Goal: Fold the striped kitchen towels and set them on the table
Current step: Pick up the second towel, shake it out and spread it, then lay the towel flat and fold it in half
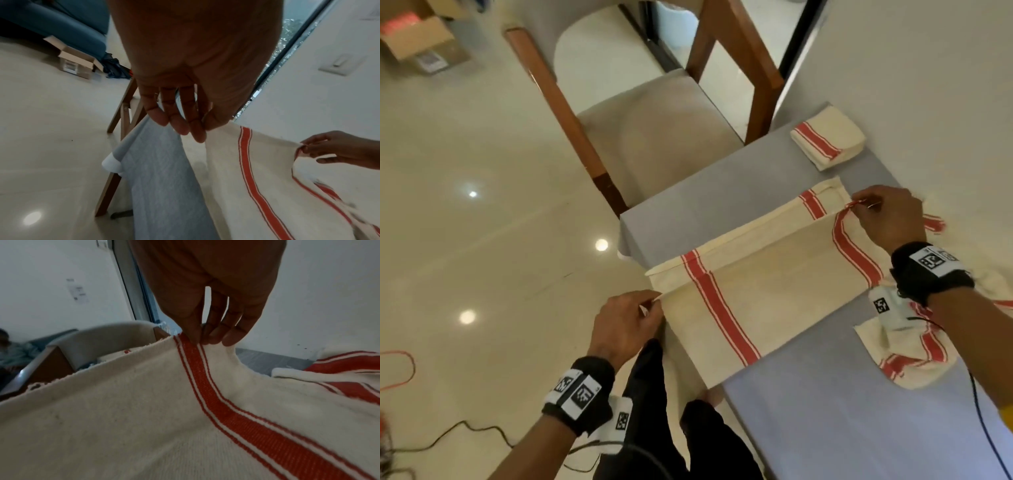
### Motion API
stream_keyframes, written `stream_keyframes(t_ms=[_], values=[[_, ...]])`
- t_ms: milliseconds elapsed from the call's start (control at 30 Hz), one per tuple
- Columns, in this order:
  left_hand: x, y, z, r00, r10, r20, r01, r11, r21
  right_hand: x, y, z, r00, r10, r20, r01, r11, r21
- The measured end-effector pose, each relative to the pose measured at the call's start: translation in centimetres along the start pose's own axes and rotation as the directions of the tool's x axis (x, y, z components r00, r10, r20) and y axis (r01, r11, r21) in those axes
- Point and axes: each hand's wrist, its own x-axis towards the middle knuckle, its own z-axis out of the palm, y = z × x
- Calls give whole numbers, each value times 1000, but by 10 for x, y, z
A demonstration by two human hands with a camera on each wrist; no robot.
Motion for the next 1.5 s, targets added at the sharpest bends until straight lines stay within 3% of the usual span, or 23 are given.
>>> stream_keyframes(t_ms=[200, 367, 433, 600, 733, 900, 967, 1100, 1267, 1400, 1500], values=[[44, -13, -12, 990, -122, 65, 116, 989, 94, 62, -20, 45, 990, 18, 137, 21, 960, -278], [67, -4, -1, 999, -48, 12, 46, 991, 124, 87, -27, 75, 932, -145, 331, 291, 843, -452], [72, 1, 6, 1000, -13, 19, 11, 996, 83, 95, -30, 77, 912, -155, 379, 343, 795, -500], [80, 2, 13, 998, 16, 54, -14, 999, -32, 106, -32, 68, 879, -109, 464, 372, 766, -524], [97, -2, 5, 990, 32, 137, -28, 999, -26, 94, -25, 48, 864, 24, 504, 279, 809, -518], [116, 7, -6, 962, 67, 266, -118, 977, 179, 37, -2, 23, 885, -178, 431, 365, 839, -404], [118, 10, -8, 950, 62, 307, -145, 956, 256, 19, -3, 18, 876, -202, 438, 385, 840, -383], [119, 16, -12, 938, 111, 330, -213, 932, 292, -17, -4, 0, 927, -187, 324, 298, 893, -337], [138, 24, -54, 922, 258, 287, -341, 893, 293, -76, -11, -46, 991, 62, 122, -57, 997, -47], [147, 55, -111, 840, 440, 317, -516, 828, 220, -170, -24, -89, 987, 160, 21, -161, 967, 197], [140, 90, -157, 805, 464, 370, -565, 790, 239, -246, -40, -123, 958, 271, 92, -286, 886, 364]])
